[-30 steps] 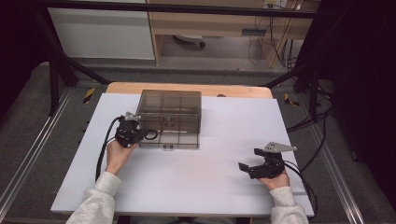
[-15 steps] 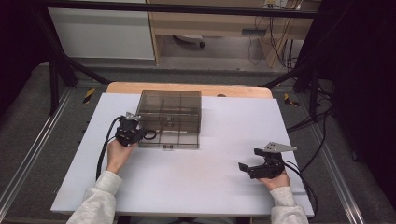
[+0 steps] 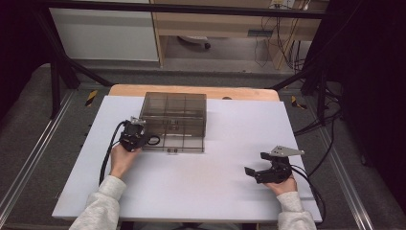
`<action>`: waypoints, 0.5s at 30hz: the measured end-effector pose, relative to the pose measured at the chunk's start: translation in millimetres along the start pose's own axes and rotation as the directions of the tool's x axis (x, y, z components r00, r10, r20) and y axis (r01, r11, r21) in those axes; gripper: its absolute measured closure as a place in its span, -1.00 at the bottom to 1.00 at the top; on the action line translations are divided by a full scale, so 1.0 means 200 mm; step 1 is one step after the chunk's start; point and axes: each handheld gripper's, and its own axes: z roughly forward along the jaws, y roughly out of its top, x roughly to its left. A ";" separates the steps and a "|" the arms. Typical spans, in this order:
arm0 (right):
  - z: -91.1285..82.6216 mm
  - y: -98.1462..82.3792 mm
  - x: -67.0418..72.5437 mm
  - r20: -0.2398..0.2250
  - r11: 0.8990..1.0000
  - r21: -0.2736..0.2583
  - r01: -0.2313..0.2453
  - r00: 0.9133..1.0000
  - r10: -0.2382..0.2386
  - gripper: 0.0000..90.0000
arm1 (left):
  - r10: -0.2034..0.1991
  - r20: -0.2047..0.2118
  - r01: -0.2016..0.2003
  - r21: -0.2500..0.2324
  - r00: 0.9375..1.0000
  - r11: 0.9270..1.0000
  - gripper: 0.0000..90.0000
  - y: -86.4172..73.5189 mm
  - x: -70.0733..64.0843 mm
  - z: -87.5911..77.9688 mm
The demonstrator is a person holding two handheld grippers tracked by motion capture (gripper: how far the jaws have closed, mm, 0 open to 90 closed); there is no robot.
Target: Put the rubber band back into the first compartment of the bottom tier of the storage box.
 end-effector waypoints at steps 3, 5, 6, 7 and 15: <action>0.00 0.00 0.00 0.000 1.000 0.000 -0.003 1.000 0.003 -0.98 | 0.002 -0.002 -0.002 0.006 1.000 1.000 0.91 0.00 0.00 0.01; 0.00 0.00 0.00 0.000 1.000 -0.001 -0.003 1.000 0.003 -0.98 | 0.006 -0.003 -0.006 0.010 1.000 1.000 0.91 0.00 0.00 0.01; 0.00 0.00 0.00 0.000 1.000 -0.002 0.000 1.000 0.000 -0.98 | 0.009 -0.005 -0.009 0.013 1.000 1.000 0.91 -0.01 0.00 0.02; 0.00 0.00 0.00 0.000 1.000 0.000 -0.001 1.000 0.001 -0.98 | 0.008 -0.006 -0.008 0.015 1.000 1.000 0.91 -0.01 0.00 0.02; 0.00 0.00 0.00 0.000 1.000 0.000 -0.005 1.000 0.005 -0.98 | 0.010 -0.001 -0.010 0.024 1.000 1.000 0.90 -0.01 -0.01 0.03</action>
